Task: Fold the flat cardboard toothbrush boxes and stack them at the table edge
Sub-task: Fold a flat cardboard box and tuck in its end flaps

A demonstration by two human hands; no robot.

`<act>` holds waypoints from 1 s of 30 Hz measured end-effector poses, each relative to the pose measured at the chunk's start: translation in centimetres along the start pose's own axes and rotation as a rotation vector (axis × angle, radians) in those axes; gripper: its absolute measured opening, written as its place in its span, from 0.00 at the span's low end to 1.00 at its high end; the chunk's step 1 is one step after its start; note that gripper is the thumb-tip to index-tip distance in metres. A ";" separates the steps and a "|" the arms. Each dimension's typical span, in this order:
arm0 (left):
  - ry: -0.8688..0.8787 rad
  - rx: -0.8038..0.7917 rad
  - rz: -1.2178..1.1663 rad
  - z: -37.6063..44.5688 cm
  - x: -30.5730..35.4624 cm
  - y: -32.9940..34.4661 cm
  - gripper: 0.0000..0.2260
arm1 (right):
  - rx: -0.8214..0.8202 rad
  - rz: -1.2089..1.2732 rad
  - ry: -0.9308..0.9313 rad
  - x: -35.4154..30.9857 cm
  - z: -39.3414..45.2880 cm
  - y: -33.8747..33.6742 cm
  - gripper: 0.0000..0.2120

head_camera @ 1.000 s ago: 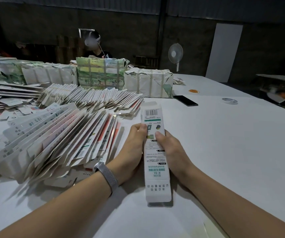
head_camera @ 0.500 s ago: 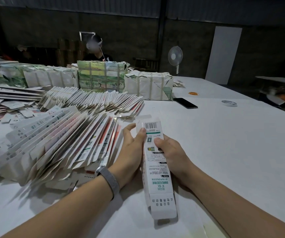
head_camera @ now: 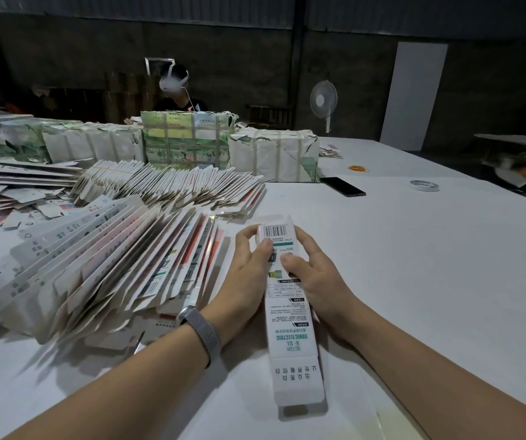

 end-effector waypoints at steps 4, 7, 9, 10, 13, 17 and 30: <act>0.002 -0.022 -0.025 0.0 -0.1 0.0 0.07 | 0.062 0.048 0.034 0.4 0.3 -0.7 0.21; -0.010 -0.085 -0.023 -0.2 -0.4 0.7 0.06 | 0.149 0.112 0.039 0.5 0.7 -1.7 0.14; -0.003 -0.141 -0.006 -0.5 -0.5 1.5 0.10 | 0.209 0.154 0.042 0.4 0.8 -2.4 0.07; 0.002 -0.158 -0.008 -0.6 -0.6 1.7 0.12 | 0.216 0.147 0.037 0.3 0.8 -2.5 0.06; -0.003 -0.177 -0.031 -0.5 -1.0 1.9 0.11 | 0.202 0.113 0.021 0.1 0.7 -2.3 0.07; -0.012 -0.175 -0.023 -0.3 -1.2 1.9 0.08 | 0.212 0.131 0.016 0.1 0.7 -2.4 0.08; -0.044 -0.180 0.021 -0.4 -1.3 1.6 0.09 | 0.326 0.195 -0.051 -0.2 0.7 -3.9 0.14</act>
Point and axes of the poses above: each hand's wrist, its own z-axis towards the middle knuckle, its own y-axis out of the palm, x = y × z, the point moved 10 cm from there along z, towards the middle knuckle, and after that the axes turned 11 degrees about x, right-handed, at the moved point
